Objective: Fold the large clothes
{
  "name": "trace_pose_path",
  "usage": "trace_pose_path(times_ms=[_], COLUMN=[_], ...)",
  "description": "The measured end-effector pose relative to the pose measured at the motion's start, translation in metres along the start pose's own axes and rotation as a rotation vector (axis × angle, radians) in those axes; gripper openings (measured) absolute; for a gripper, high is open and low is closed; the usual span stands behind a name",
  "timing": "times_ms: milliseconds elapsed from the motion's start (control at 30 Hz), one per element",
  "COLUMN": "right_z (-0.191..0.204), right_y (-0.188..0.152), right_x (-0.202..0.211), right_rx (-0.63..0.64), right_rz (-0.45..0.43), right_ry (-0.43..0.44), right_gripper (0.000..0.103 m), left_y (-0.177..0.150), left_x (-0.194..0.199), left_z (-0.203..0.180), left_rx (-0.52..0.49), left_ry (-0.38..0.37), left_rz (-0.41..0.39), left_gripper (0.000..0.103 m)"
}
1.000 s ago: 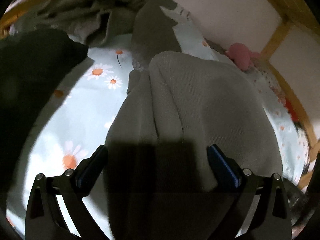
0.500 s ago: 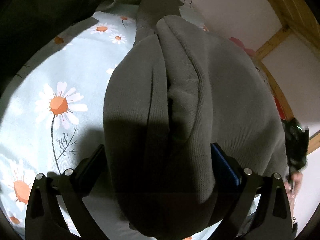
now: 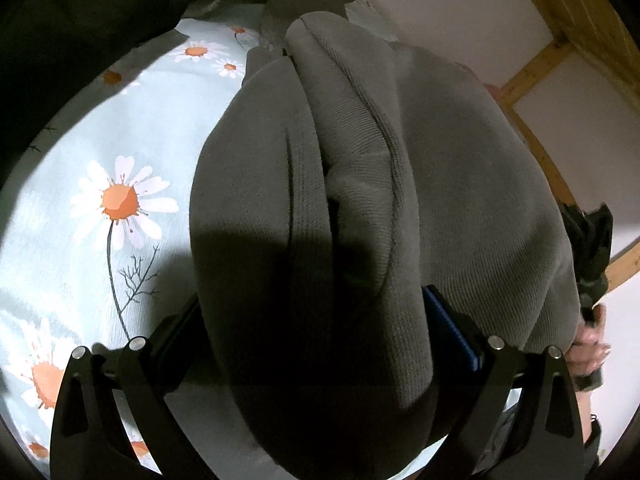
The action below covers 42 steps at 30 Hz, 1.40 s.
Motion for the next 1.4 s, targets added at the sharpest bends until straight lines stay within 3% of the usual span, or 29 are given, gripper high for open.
trace_pose_path(times_ms=[100,200,267,400,467,600,667,767,900,1033,1067,1133,1233,1333,1400], right_z=[0.021,0.023,0.026,0.004,-0.01,-0.026,-0.029,-0.023,-0.018,-0.018,-0.018,-0.016,-0.009,-0.012,-0.023], right_y=[0.005,0.006,-0.003,-0.04,-0.062,-0.082,-0.084,-0.095,-0.097,-0.097,-0.096,-0.097,-0.096,-0.094,-0.088], right_x=[-0.012,-0.018,-0.014,0.004,0.018,0.044,0.044,0.03,0.03,0.032,0.031,0.032,0.033,0.033,0.029], right_rx=[0.041,0.041,0.076,0.083,0.093,0.07,0.056,0.12,0.169,0.189,0.194,0.207,0.237,0.241,0.176], right_rz=[-0.036,-0.093,-0.104,-0.119,-0.119,-0.069,-0.066,-0.087,-0.123,-0.122,-0.12,-0.123,-0.14,-0.14,-0.131], right_ry=[-0.118,-0.106,-0.113,-0.039,-0.001,0.001,0.014,-0.05,-0.057,-0.05,-0.05,-0.053,-0.062,-0.043,0.011], right_gripper=[0.101,0.1,0.092,0.082,0.08,0.083,0.101,0.101,0.099,0.094,0.093,0.09,0.085,0.085,0.094], left_y=[-0.002,-0.007,-0.015,-0.041,-0.051,-0.064,-0.073,-0.082,-0.086,-0.086,-0.084,-0.083,-0.086,-0.087,-0.088], left_x=[0.001,0.005,0.012,0.024,0.026,0.019,0.018,0.017,0.013,0.01,0.01,0.01,0.013,0.011,0.005], left_z=[0.001,-0.002,0.0,0.005,0.004,-0.003,-0.009,-0.012,-0.003,-0.01,-0.01,-0.008,-0.004,0.001,0.002], left_rx=[0.006,0.028,0.067,0.093,0.108,0.222,0.26,0.318,0.425,0.411,0.403,0.397,0.417,0.431,0.423], left_ry=[0.011,0.01,-0.001,-0.064,-0.097,-0.237,-0.247,-0.284,-0.368,-0.375,-0.383,-0.379,-0.43,-0.459,-0.47], left_rz=[-0.009,-0.033,-0.086,-0.193,-0.2,-0.184,-0.201,-0.204,-0.199,-0.176,-0.187,-0.195,-0.204,-0.198,-0.185], left_gripper=[0.099,0.099,0.099,0.098,0.098,0.098,0.098,0.098,0.098,0.097,0.094,0.079,0.061,0.06,0.06])
Point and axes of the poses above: each gripper's, at about its wrist camera, not at the fingertips, and x roughly against the way its jaws point, z to its left, y to its top, the point moved 1 cm from there along -x, roughly the way its jaws point, and after that the axes turned 9 degrees about -y, right-handed, at the moved point
